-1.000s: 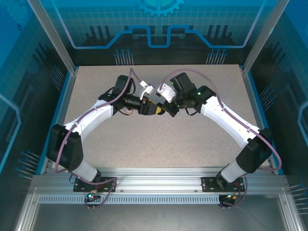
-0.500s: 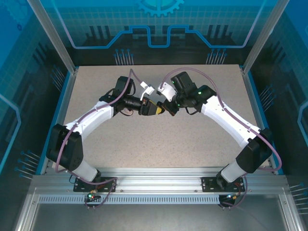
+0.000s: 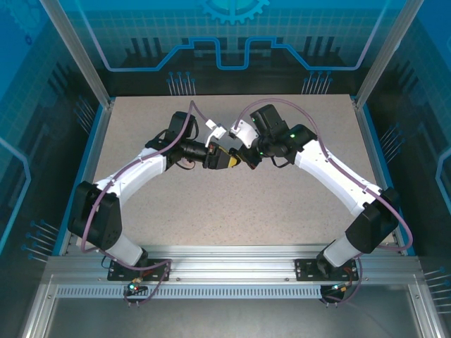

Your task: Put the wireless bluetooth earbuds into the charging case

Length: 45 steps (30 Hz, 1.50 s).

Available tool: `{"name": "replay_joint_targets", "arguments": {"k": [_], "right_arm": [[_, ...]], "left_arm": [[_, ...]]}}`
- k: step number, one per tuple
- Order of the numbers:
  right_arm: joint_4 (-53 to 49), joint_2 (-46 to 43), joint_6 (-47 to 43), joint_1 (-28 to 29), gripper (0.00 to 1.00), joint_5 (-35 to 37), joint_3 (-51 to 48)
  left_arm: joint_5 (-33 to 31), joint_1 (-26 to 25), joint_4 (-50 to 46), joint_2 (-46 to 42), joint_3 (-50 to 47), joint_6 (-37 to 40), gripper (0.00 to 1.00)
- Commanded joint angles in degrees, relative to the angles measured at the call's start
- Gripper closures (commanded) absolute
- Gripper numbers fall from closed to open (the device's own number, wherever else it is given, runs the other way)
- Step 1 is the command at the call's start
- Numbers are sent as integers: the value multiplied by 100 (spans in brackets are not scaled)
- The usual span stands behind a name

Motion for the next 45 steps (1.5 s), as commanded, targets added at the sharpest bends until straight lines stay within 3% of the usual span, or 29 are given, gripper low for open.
{"name": "replay_joint_targets", "arguments": {"k": [1,16,21,25,27,30,35,40,45], "right_arm": [[48,28,74,-79,100,1,183],[57,28,111,-96,100,-105,162],[75,20,138,-96,100,-102,174],[98,20,226,-116,100,-29,233],[116,17,352,-160,91,28,305],[73,-53,706,-350,66,3,469],[150,-492,1397,-940,47,-479,498],[115,-627,2197,-1499,43,-772,379],[196,-375,2805,-1547,43,-519,35]], "left_arm": [[235,27,96,-43,-118,-36,61],[199,29,456,-86,-227,-234,71],[217,29,528,-71,-253,-285,80],[216,28,617,-72,-297,-342,94],[196,27,675,-92,-343,-362,100],[13,26,843,-180,-482,-403,100],[-623,38,1465,-637,-978,-469,100],[-1480,49,2730,-1221,-1755,-639,100],[-2882,41,4316,-1878,-2788,-566,100]]}}
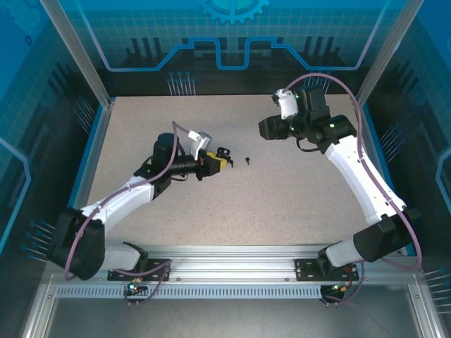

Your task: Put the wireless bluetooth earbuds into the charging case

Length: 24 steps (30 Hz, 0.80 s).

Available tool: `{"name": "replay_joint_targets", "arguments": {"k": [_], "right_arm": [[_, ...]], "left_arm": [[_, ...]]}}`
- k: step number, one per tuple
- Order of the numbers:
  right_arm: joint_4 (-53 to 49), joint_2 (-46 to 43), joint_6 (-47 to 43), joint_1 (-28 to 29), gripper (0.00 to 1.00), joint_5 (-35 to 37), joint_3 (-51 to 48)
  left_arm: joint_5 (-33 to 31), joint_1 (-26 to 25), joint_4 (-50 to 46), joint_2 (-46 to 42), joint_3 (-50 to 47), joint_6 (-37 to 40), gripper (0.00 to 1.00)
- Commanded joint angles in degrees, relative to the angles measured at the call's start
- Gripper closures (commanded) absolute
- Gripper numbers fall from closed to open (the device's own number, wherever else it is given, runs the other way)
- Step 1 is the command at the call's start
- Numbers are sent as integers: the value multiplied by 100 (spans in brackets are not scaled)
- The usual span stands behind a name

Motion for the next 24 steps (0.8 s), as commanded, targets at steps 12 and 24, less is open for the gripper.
{"name": "replay_joint_targets", "arguments": {"k": [12,24], "right_arm": [[-13,2270,1469,545,45,65,184],[-1097,4556,1377,1349,52,1265,2294]], "left_arm": [[-2730,-41,2917,-869,-859,908,100],[-3036,-58,2950,-1048,-373,862,100]]}}
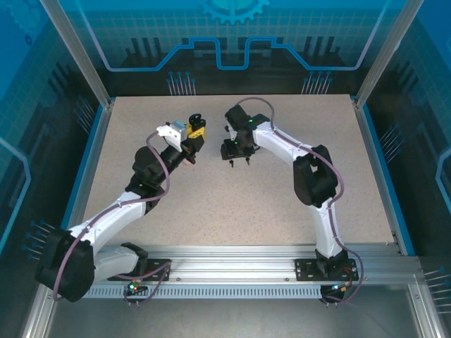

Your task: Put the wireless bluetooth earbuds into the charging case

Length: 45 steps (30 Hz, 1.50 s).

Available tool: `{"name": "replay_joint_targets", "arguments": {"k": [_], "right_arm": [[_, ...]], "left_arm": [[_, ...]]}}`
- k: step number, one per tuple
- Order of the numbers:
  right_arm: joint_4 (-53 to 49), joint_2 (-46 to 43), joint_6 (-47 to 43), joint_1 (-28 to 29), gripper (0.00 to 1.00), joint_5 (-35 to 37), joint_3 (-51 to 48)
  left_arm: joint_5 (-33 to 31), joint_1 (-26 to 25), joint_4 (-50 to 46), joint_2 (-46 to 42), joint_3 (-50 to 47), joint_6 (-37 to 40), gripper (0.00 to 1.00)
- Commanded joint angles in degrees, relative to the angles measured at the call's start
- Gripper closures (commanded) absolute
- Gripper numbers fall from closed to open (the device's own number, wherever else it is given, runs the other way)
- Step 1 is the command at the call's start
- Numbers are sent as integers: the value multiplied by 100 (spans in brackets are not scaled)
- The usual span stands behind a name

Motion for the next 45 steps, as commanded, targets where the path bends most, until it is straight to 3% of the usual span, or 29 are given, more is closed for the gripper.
{"name": "replay_joint_targets", "arguments": {"k": [1,8,15,45], "right_arm": [[-570,427,-17,114,53,575,539],[-1005,1171,-172,282,55,1137,1360],[-1121,1540,-199,322,57,1121,1728],[-1151,1663,-157,471,74,1277,1545]], "left_arm": [[-101,-27,257,-207,261,37,100],[-11,-28,261,-290,314,-24,100],[99,-30,164,-343,387,-38,100],[136,-30,174,-327,292,-56,100]]}}
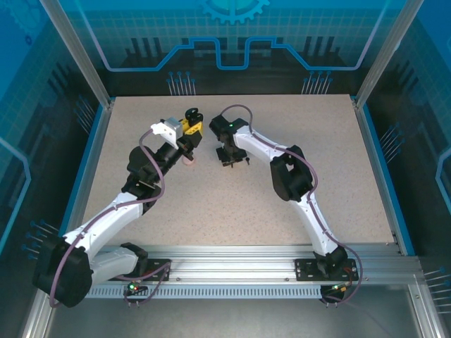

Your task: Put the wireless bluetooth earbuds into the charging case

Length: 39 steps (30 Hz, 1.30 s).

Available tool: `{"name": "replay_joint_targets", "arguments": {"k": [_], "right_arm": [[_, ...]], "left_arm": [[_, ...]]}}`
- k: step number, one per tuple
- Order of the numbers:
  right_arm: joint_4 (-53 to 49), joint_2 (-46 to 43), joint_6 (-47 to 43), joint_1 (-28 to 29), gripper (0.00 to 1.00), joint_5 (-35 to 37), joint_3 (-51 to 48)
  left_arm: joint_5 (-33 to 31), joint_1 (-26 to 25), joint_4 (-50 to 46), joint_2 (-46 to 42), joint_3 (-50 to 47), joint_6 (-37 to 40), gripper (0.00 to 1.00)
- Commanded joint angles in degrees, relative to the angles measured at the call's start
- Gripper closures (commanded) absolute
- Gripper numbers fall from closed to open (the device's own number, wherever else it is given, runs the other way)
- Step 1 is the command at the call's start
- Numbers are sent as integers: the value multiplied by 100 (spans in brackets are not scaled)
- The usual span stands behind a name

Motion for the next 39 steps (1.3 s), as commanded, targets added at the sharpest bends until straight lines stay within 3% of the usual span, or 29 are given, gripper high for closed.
{"name": "replay_joint_targets", "arguments": {"k": [1,9,21,26,39], "right_arm": [[-168,150,-3,106,75,124,1],[-26,-34,31,97,88,145,-84],[790,-1760,18,82,88,305,-1236],[611,-1853,-93,130,88,211,-1361],[965,-2178,-78,496,90,165,-3275]], "left_arm": [[128,-26,164,-121,133,-25,100],[237,-28,176,-126,116,-34,100],[400,-63,78,-196,19,-8,100],[341,-114,-12,-261,-25,-16,100],[275,-124,-88,-385,-56,41,100]]}}
